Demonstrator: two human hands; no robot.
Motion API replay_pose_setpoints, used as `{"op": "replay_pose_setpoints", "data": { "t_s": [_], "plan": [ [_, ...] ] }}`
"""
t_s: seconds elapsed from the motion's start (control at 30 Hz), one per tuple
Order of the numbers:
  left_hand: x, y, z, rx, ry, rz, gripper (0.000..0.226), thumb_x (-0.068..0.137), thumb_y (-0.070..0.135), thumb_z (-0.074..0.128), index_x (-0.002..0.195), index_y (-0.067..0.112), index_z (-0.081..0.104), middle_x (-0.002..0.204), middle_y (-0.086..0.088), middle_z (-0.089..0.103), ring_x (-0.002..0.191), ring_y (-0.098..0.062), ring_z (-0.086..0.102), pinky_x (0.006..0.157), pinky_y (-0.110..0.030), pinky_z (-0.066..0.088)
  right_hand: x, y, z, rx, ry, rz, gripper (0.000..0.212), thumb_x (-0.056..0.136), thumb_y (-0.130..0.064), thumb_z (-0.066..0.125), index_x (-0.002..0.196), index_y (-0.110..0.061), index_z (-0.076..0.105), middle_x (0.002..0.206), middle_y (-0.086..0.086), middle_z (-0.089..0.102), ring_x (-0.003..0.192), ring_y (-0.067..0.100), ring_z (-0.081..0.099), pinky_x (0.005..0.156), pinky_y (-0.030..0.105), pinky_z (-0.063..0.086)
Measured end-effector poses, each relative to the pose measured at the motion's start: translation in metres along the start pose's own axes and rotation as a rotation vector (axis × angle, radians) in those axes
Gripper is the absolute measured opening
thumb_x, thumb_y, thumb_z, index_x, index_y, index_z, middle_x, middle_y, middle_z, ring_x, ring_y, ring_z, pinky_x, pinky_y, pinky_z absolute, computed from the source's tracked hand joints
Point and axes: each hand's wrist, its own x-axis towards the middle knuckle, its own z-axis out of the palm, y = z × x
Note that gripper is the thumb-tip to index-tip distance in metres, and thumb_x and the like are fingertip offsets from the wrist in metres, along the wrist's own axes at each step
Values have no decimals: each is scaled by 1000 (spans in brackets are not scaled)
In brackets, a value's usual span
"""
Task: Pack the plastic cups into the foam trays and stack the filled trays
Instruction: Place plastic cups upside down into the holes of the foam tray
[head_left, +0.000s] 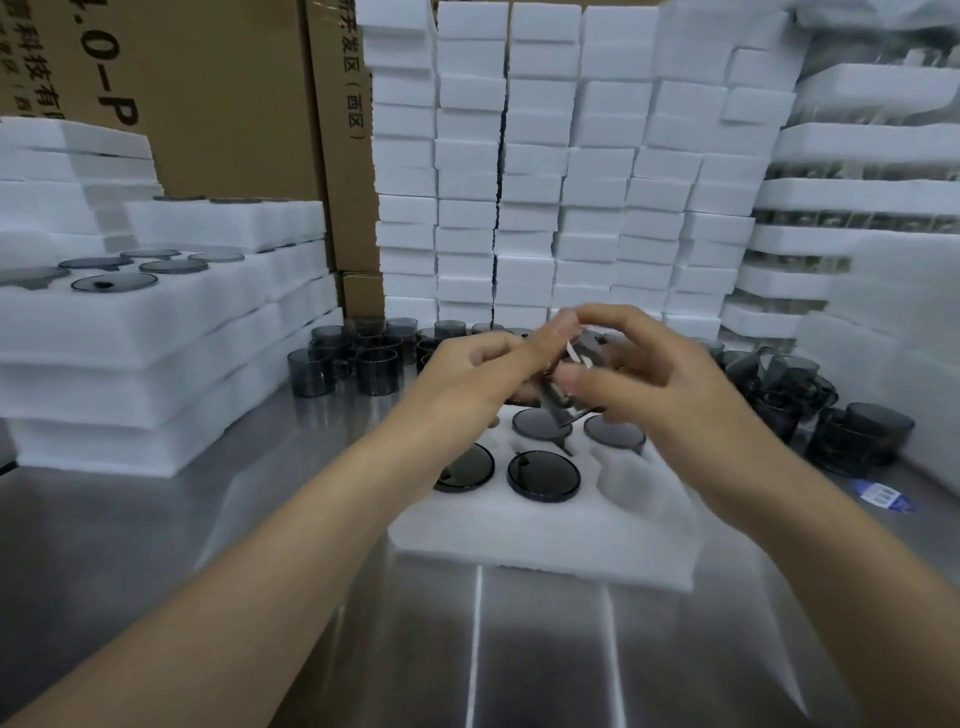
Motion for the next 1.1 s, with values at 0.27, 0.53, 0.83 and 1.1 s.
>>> {"op": "replay_pose_setpoints", "data": {
  "t_s": [0.27, 0.53, 0.83, 1.1],
  "plan": [
    [10, -27, -4, 424, 183, 162, 37, 104, 61, 53, 92, 32, 73, 79, 18, 65, 77, 0, 60, 74, -29, 46, 1, 14, -33, -209, 14, 230, 49, 69, -61, 63, 93, -18, 68, 89, 6, 72, 77, 24, 66, 78, 43, 43],
    [10, -41, -11, 855, 183, 181, 33, 102, 67, 46, 98, 41, 68, 104, 19, 60, 102, -8, 60, 79, -36, 48, -3, 2, -41, -296, -217, 266, 22, 67, -46, 69, 79, -29, 63, 73, -7, 66, 64, 7, 56, 69, 31, 39],
    [10, -42, -9, 844, 178, 189, 30, 102, 63, 49, 100, 40, 69, 109, 18, 61, 107, -11, 60, 80, -35, 43, -8, -7, -35, -440, -357, 308, 45, 71, -66, 71, 111, -46, 73, 102, -15, 71, 104, 12, 67, 96, 39, 49],
    [10, -43, -10, 851, 172, 206, 33, 102, 66, 47, 101, 40, 68, 107, 17, 59, 106, -11, 59, 79, -38, 47, -10, 2, 16, -653, 85, -131, 67, 92, -80, 32, 142, -43, 57, 145, -22, 49, 143, 2, 34, 118, 31, 30]
  ]
}}
